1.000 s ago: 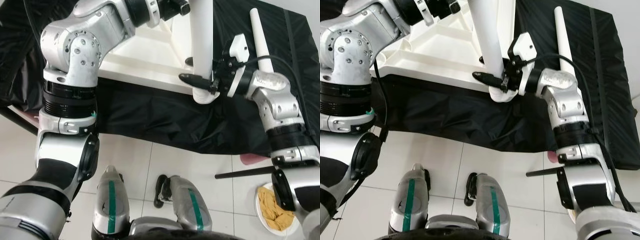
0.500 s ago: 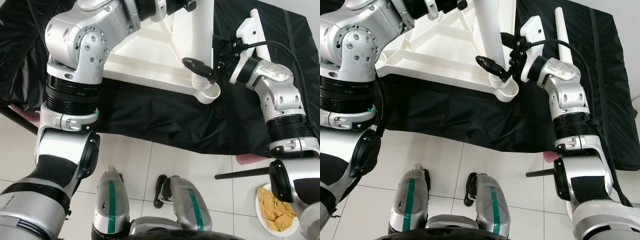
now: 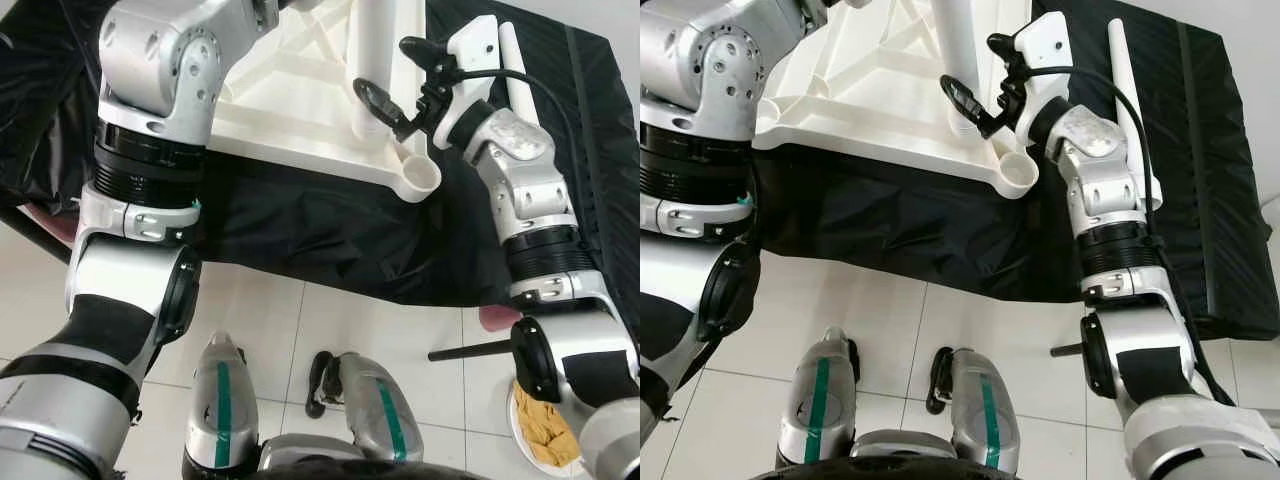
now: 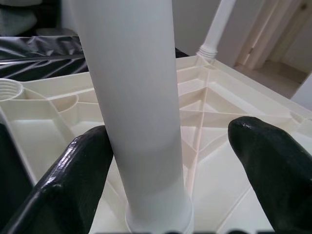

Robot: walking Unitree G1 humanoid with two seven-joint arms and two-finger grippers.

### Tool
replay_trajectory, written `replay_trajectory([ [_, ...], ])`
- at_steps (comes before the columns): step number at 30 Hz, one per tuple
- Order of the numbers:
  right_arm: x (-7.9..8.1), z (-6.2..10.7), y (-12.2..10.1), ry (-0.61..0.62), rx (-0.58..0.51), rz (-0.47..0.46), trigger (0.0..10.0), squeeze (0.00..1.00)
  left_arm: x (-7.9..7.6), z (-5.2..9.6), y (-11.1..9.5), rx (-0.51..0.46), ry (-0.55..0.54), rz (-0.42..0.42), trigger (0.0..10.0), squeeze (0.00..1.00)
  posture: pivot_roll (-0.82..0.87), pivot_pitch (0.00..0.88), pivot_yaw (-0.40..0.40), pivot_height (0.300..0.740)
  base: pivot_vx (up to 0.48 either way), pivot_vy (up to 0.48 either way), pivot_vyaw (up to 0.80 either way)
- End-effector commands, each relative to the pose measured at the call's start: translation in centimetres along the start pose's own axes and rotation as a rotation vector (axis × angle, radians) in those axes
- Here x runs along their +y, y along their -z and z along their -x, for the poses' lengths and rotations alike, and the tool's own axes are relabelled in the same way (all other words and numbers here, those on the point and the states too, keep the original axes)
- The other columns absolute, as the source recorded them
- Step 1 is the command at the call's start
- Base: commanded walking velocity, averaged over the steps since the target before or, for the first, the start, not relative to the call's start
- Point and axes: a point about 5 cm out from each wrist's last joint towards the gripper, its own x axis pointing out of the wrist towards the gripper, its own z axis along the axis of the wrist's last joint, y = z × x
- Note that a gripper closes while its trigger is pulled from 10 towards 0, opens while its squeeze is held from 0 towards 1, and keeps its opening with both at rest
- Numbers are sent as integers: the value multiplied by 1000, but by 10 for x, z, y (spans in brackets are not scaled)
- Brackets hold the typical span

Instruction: Building children table

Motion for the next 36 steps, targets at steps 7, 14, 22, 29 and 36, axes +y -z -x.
replay_trajectory([
  [7, 0, -3, 10, 137, 56, 9, 10000, 0, -1, -10, -12, -1, -202, -103, 10000, 0, 131, 0, -125, 740, 0, 0, 0],
  [14, 11, -9, 19, 179, 83, -38, 10000, 0, -11, -14, -18, -24, -207, -118, 10000, 0, 136, 0, -127, 740, 0, 0, 0],
  [22, 20, -15, 26, 212, 100, -47, 10000, 0, -14, -17, -23, -42, -200, -137, 10000, 0, 142, 0, -127, 740, 0, 0, 0],
  [29, 27, -22, 25, 248, 79, -7, 10000, 0, -16, -19, -27, -44, -200, -166, 10000, 0, 148, 20, -124, 740, 0, 0, 0],
  [36, 27, -23, 21, 256, 37, 26, 10000, 0, -15, -19, -27, -38, -202, -169, 10000, 0, 149, 26, -120, 740, 0, 0, 0],
])
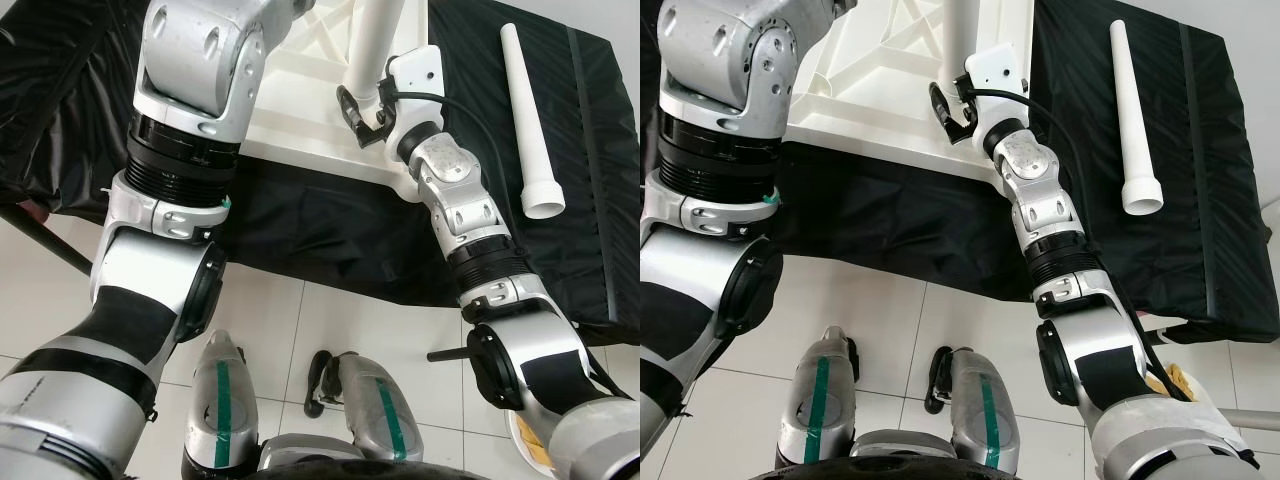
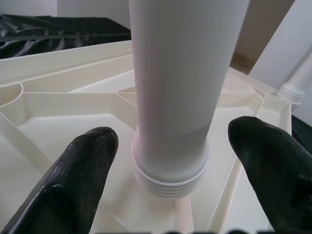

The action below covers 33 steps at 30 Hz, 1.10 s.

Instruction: Building children table

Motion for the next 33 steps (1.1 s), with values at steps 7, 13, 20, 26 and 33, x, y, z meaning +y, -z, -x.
replay_trajectory([
  [7, -4, -4, -6, 18, -61, 23, 10000, 0, 6, -3, -11, -24, -187, -13, 10000, 0, 150, 33, -118, 740, 0, 0, 0],
  [13, -3, -7, -7, 29, -107, -7, 10000, 0, 5, -3, -11, -24, -178, -4, 10000, 0, 154, 33, -120, 740, 0, 0, 0],
  [20, -3, -5, 0, 35, -117, -42, 10000, 0, 3, -4, -13, -31, -170, 12, 10000, 0, 157, 34, -120, 740, 0, 0, 0],
  [26, -6, -5, 4, 49, -121, -41, 10000, 0, 1, -5, -16, -37, -160, 17, 10000, 0, 160, 35, -119, 740, 0, 0, 0],
  [33, -9, -4, 6, 47, -141, -46, 5804, 0, -2, -6, -19, -40, -148, 21, 10000, 0, 166, 35, -115, 740, 0, 0, 0],
])
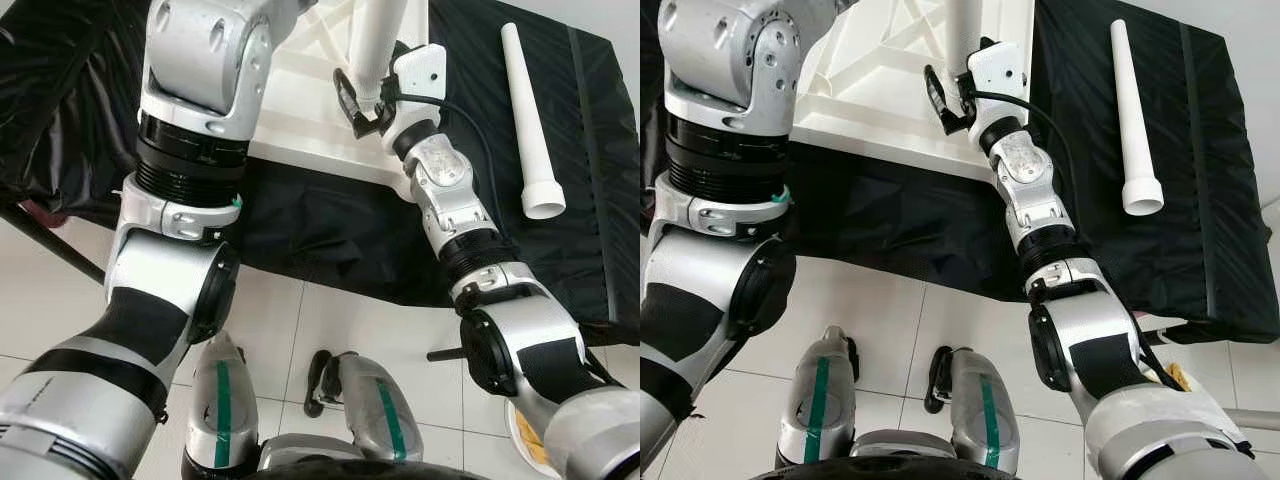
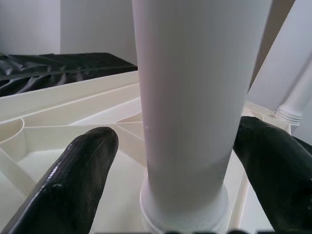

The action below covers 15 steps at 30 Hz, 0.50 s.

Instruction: Building children table

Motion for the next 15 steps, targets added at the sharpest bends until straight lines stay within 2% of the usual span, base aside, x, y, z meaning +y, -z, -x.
replay_trajectory([
  [1, -8, 2, 1, 13, -1, 6, 5804, 0, 1, -3, -15, -40, -130, -27, 10000, 0, 166, 35, -115, 740, 0, 0, 0],
  [2, -8, 1, 1, 11, -7, 8, 6000, 0, 1, -2, -15, -40, -125, -27, 10000, 0, 167, 35, -115, 740, 0, 0, 0],
  [3, -8, 0, 0, 12, -14, 14, 7882, 0, 3, -1, -13, -39, -121, -26, 10000, 0, 167, 34, -114, 740, 0, 0, 0],
  [5, -9, 0, 0, 13, -17, 16, 7882, 0, 4, 0, -12, -37, -120, -26, 10000, 0, 167, 34, -113, 740, 0, 0, 0],
  [6, -9, 0, 0, 15, -19, 16, 9137, 0, 5, 1, -11, -37, -120, -25, 10000, 0, 167, 34, -113, 740, 0, 0, 0],
  [8, -9, -1, 0, 15, -23, 12, 9137, 0, 6, 2, -9, -34, -119, -23, 10000, 0, 167, 33, -112, 740, 0, 0, 0],
  [9, -9, -2, 0, 12, -25, 14, 4745, 0, 7, 4, -5, -30, -119, -22, 10000, 0, 168, 34, -112, 740, 0, 0, 0],
  [11, -9, -2, -1, 10, -26, 16, 4745, 0, 9, 7, -2, -28, -119, -21, 10000, 0, 168, 34, -112, 740, 0, 0, 0],
  [12, -10, -2, -1, 5, -29, 22, 2392, 0, 9, 9, 0, -26, -118, -21, 10000, 0, 168, 34, -112, 740, 0, 0, 0],
  [13, -10, -3, -1, 1, -31, 26, 2392, 0, 9, 10, 2, -25, -117, -21, 10000, 0, 168, 34, -112, 740, 0, 0, 0],
  [14, -10, -3, -1, -2, -31, 21, 0, 0, 9, 11, 3, -24, -115, -22, 10000, 0, 171, 33, -112, 740, 0, 0, 0],
  [15, -11, -3, -1, -3, -31, 16, 0, 0, 9, 12, 4, -23, -114, -23, 10000, 0, 171, 33, -112, 740, 0, 0, 0],
])
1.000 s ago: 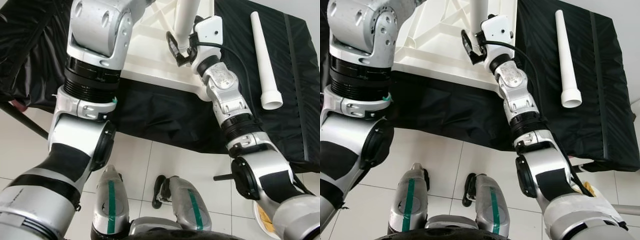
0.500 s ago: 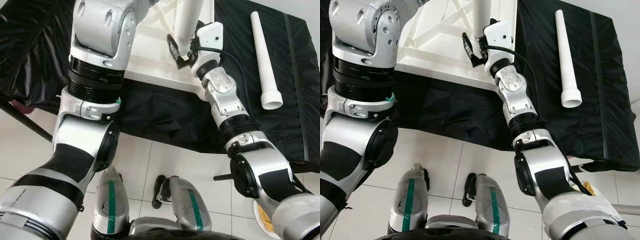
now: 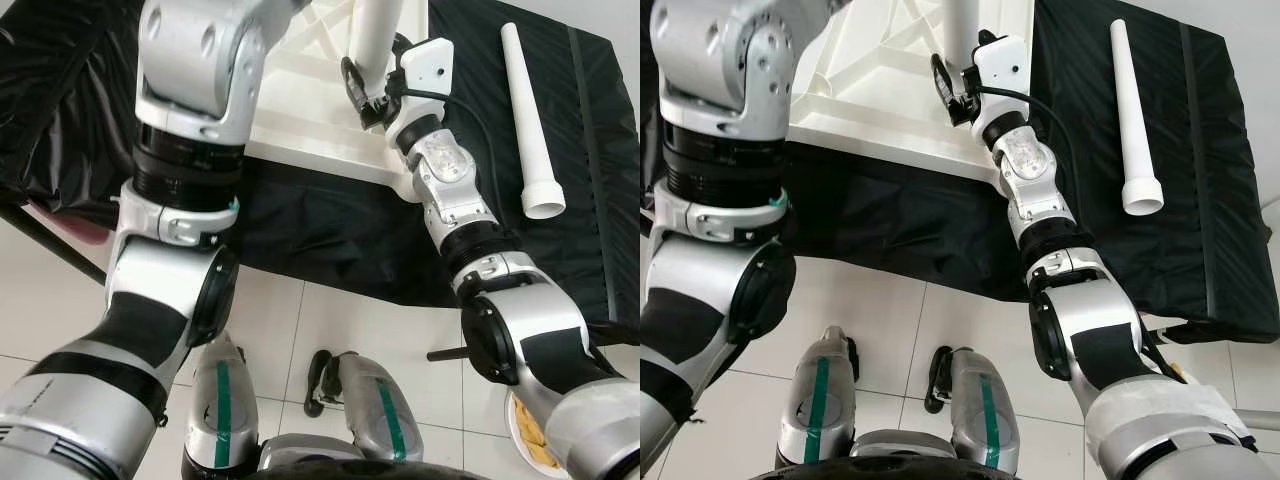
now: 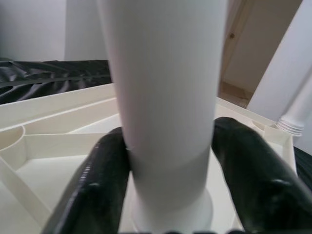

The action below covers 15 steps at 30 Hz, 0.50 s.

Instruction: Building children table

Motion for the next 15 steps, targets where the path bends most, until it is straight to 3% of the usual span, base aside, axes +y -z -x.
replay_trajectory([
  [1, -8, 1, 0, 17, 0, 0, 0, 0, 0, 1, -3, -17, -73, -21, 10000, 0, 171, 33, -112, 740, 0, 0, 0],
  [10, -9, 0, 1, 15, 0, 6, 0, 0, -1, -2, -2, -17, -59, -15, 10000, 0, 179, 25, -107, 740, 0, 0, 0],
  [11, -9, 0, 2, 16, 3, -1, 1529, 0, -1, -3, -2, -17, -57, -14, 10000, 0, 180, 25, -107, 740, 0, 0, 0],
  [14, -9, 0, 3, 15, 2, -5, 1529, 0, -1, -3, -1, -18, -57, -13, 10000, 0, 180, 25, -107, 740, 0, 0, 0],
  [15, -9, 0, 3, 15, 2, -5, 6980, 0, -1, -3, -1, -18, -57, -13, 10000, 0, 180, 25, -107, 740, 0, 0, 0],
])
